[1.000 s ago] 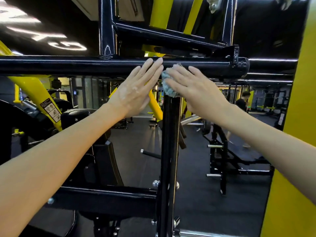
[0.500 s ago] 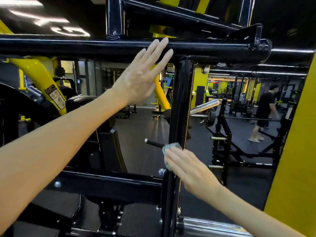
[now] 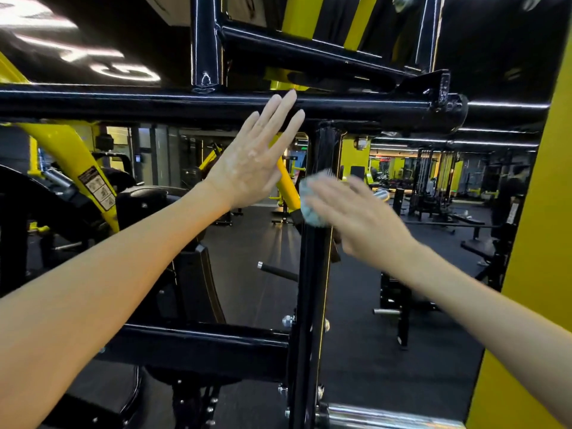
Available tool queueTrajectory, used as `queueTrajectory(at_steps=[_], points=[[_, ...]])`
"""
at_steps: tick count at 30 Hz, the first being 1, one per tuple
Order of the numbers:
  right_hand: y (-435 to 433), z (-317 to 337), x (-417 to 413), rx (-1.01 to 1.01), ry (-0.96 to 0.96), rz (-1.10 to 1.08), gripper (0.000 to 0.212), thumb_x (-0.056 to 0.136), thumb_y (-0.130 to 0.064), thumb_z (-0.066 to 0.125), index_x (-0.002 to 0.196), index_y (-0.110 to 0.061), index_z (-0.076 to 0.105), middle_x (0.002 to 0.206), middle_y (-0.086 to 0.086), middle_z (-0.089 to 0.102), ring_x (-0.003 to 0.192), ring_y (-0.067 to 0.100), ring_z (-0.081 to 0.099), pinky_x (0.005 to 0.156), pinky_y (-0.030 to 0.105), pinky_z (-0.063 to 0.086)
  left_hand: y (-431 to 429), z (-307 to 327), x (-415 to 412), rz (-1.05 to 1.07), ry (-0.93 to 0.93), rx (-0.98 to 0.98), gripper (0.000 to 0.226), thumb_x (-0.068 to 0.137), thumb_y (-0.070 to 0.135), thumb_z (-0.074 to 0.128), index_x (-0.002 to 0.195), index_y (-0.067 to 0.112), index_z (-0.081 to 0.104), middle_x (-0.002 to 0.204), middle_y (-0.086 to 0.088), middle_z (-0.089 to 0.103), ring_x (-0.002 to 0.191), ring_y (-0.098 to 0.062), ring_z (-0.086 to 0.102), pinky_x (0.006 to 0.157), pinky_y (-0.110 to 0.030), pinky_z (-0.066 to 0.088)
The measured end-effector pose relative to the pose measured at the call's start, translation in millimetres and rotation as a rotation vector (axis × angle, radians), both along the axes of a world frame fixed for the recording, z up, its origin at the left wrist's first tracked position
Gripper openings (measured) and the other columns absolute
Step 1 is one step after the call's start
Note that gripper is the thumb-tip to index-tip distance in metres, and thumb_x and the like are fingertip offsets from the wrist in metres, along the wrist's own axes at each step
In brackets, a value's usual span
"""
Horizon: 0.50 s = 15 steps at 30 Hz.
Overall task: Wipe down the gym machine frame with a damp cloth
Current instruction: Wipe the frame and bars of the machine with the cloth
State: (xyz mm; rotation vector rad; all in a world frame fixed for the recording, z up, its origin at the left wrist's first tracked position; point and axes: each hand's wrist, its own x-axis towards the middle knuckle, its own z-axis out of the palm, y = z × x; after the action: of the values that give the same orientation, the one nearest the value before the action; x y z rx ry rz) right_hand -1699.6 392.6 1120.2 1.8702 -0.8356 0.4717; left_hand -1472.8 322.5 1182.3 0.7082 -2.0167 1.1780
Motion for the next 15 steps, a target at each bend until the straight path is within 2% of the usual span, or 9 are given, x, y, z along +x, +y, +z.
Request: queueTrajectory(at_steps=[3,6,11,13,15], points=[[-1,50,7,-0.056,-0.087,-0.043,0.064,0.076,0.002,0.059,0.139,-0.001,0.048,0.148,0.021,0.044,0.140,0.036,0.037,0.114,0.051,0.026,-1,-1,1,0.004,0.001,-0.001,0.078,0.086,0.012,0.043,0.157,0.007,0.009,0.164,-0.023,0.004,0.151,-0.038,0.003,0.120,-0.049,0.009],[-8,61,12,-0.079,-0.127,-0.025,0.060,0.081,0.004,0.064,0.139,0.002,0.047,0.148,0.022,0.042,0.141,0.037,0.035,0.117,0.050,0.028,0,-3,-1,0.008,0.010,0.000,0.077,0.087,0.012,0.044,0.157,0.006,0.010,0.164,-0.022,0.005,0.152,-0.037,0.003,0.121,-0.048,0.009],[-9,-8,12,-0.055,-0.185,0.082,0.054,0.082,0.009,0.062,0.134,0.007,0.051,0.144,0.025,0.047,0.138,0.038,0.039,0.118,0.046,0.028,1,-4,-1,0.021,0.022,0.006,0.076,0.089,0.011,0.045,0.157,0.005,0.010,0.164,-0.022,0.004,0.152,-0.037,0.002,0.121,-0.048,0.007],[-9,-48,10,0.005,-0.157,0.125,0.049,0.084,0.011,0.055,0.133,0.008,0.052,0.143,0.025,0.048,0.138,0.038,0.039,0.116,0.048,0.031,1,-4,-3,0.025,0.029,0.006,0.075,0.090,0.012,0.045,0.156,0.004,0.011,0.163,-0.024,0.006,0.151,-0.038,0.004,0.122,-0.050,0.011],[-5,-89,8,0.067,-0.130,0.147,0.040,0.096,0.006,0.037,0.132,0.006,0.054,0.143,0.022,0.049,0.139,0.035,0.039,0.116,0.046,0.030,2,-6,-5,0.044,0.037,0.007,0.074,0.091,0.014,0.045,0.156,0.003,0.012,0.163,-0.024,0.007,0.151,-0.038,0.005,0.123,-0.050,0.014]])
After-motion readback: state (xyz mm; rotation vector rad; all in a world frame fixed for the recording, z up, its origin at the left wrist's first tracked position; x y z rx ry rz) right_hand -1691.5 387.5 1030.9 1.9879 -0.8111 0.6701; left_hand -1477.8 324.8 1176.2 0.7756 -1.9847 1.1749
